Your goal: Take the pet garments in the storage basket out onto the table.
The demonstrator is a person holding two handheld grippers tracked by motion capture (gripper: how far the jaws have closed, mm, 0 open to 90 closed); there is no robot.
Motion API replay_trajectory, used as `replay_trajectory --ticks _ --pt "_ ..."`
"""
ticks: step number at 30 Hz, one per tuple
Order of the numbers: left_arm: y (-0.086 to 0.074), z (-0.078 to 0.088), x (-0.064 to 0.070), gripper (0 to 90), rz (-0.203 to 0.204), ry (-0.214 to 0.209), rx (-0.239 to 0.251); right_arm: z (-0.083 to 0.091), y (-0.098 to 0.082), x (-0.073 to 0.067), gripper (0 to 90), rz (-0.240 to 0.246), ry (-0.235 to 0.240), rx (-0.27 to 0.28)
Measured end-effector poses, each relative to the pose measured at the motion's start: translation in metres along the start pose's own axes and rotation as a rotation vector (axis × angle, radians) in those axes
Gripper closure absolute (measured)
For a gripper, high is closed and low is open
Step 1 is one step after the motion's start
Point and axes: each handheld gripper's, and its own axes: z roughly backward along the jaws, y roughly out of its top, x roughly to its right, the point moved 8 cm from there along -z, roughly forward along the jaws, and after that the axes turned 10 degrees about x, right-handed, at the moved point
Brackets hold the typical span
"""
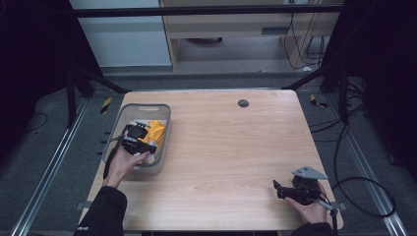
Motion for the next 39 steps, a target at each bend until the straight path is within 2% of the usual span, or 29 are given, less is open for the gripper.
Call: replay_trajectory --ticks 2,6,10,20,29,34,39 --pt "0.0 0.0 -0.001 68.9 0.009 0.0 -0.004 0.0 0.0 0.0 10.1 0.001 0.0 0.0" --pt "0.0 0.0 -0.002 76.9 -0.007 0.014 -0.011 0.0 0.0 0.0 10.1 0.0 -0.001 0.0" --pt "0.003 0.005 -0.003 80.2 -0.01 0.021 -0.003 0.0 0.0 -0.001 10.1 -0.003 0.0 -0.003" --pt "0.015 0.033 -0.007 81.6 -0.013 0.016 0.058 0.0 0.0 0.001 10.1 0.002 -0.003 0.003" --pt "0.028 0.058 -0.004 82.3 -0.045 0.02 0.109 0.001 0.001 0.0 10.1 -0.006 0.0 0.004" --pt "0.037 0.07 -0.004 82.4 -0.048 0.025 0.136 0.001 0.001 0.0 10.1 -0.003 0.0 0.006" --pt "0.042 0.079 -0.002 82.4 -0.068 0.031 0.147 0.001 0.001 0.0 10.1 -0.002 -0.002 0.008"
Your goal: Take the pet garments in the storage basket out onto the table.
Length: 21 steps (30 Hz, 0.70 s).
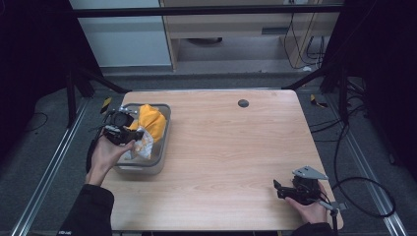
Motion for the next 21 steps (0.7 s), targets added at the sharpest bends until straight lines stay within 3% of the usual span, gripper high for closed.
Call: replay_trajectory --ticks 11,21 --pt "0.007 0.016 0.004 82.4 -0.03 -0.02 0.018 0.0 0.0 0.0 10.1 0.001 0.0 0.003" --pt "0.012 0.026 0.021 82.4 -0.072 -0.072 0.035 0.0 0.001 0.001 10.1 0.009 -0.003 0.01"
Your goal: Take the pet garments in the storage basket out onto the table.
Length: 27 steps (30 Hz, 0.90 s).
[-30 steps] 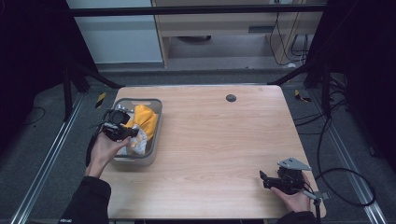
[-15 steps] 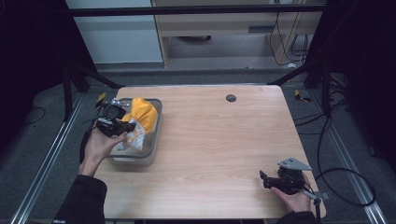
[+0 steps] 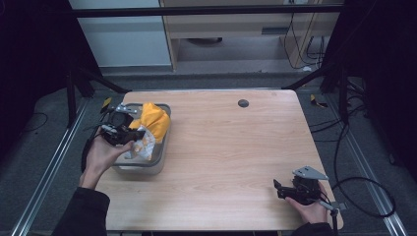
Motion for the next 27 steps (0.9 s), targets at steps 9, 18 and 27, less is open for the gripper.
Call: replay_trajectory --ticks 9,18,27 --pt "0.011 0.006 0.024 82.5 -0.048 -0.062 0.03 0.0 0.0 0.0 10.3 -0.002 -0.001 0.002" --pt "0.018 0.008 0.05 82.4 -0.109 -0.109 0.041 0.0 0.001 0.0 10.5 -0.002 0.002 0.005" --pt "0.024 0.003 0.077 82.4 -0.152 -0.163 0.042 0.001 0.001 0.0 10.4 -0.001 -0.001 0.01"
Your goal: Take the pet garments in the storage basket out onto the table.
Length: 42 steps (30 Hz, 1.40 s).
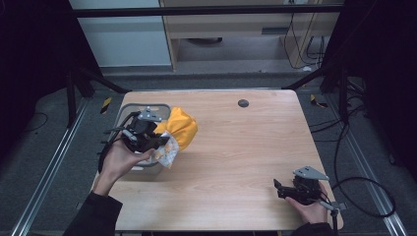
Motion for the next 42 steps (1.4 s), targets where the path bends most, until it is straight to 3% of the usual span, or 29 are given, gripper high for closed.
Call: replay_trajectory --ticks 6,22,42 --pt "0.002 -0.009 0.015 82.4 -0.031 -0.03 -0.006 0.001 0.0 0.0 10.4 -0.005 0.002 0.0" --pt "0.004 -0.029 0.041 82.3 -0.078 -0.092 -0.015 0.001 0.001 0.0 10.3 -0.001 -0.002 0.004" --pt "-0.005 -0.059 0.066 82.2 -0.121 -0.154 -0.06 0.0 0.001 0.0 10.4 0.009 -0.002 0.008"
